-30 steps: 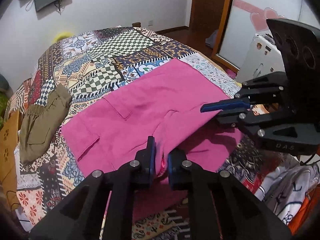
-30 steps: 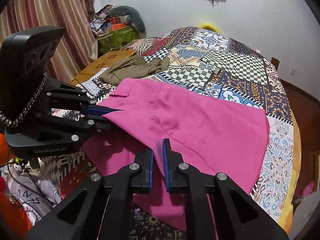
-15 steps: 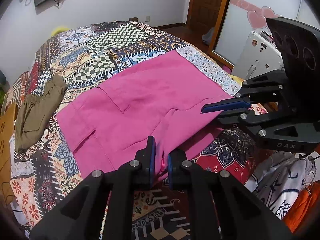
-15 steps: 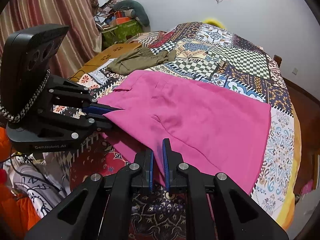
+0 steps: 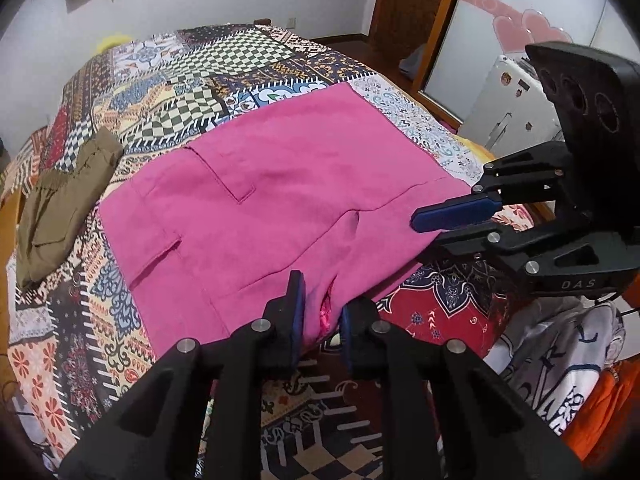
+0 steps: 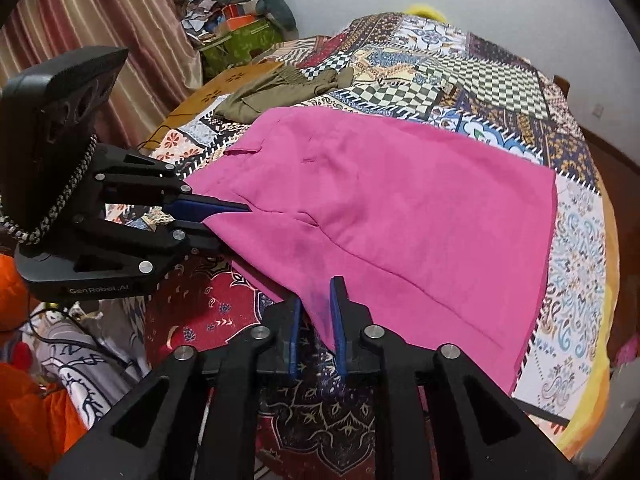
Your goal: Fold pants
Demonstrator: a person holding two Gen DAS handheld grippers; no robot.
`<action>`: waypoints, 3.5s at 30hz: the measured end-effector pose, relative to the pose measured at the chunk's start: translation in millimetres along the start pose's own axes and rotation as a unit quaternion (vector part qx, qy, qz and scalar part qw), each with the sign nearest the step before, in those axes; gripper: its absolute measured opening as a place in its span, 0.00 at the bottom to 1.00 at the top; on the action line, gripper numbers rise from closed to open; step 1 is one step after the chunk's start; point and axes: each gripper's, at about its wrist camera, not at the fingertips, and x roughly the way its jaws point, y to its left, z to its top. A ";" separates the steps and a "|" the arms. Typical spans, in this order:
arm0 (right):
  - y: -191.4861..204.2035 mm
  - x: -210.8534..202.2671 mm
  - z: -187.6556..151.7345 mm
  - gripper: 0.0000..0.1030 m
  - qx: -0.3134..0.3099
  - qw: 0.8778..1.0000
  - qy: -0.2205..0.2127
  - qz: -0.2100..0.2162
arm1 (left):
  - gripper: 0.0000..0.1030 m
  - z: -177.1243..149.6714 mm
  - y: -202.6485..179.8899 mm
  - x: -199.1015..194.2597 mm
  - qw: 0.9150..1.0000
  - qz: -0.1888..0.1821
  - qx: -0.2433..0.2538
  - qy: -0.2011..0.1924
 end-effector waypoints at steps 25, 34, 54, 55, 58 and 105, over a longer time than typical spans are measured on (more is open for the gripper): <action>-3.2 -21.3 17.3 0.42 0.012 0.999 -0.041 -0.027 | 0.46 2.1 29.5 -37.8 0.998 0.008 -0.058 -0.024; -17.3 7.6 -1.7 0.42 0.020 0.999 0.003 -0.029 | 0.46 -21.2 51.0 -13.4 0.997 0.012 -0.080 0.006; -86.2 -15.1 -53.8 0.42 0.126 0.988 0.012 -0.087 | 0.49 -28.4 51.6 -13.1 0.998 0.022 -0.061 -0.005; -89.3 -15.7 -55.9 0.42 0.131 0.987 0.013 -0.088 | 0.49 -28.6 52.3 -13.3 0.998 0.021 -0.063 -0.006; -95.4 -16.9 -60.5 0.42 0.141 0.985 0.016 -0.096 | 0.49 -29.0 54.4 -15.4 0.998 0.020 -0.066 -0.008; -175.7 9.9 51.8 0.44 0.142 0.981 -0.039 -0.123 | 0.47 49.7 172.6 38.0 0.975 0.067 -0.210 -0.004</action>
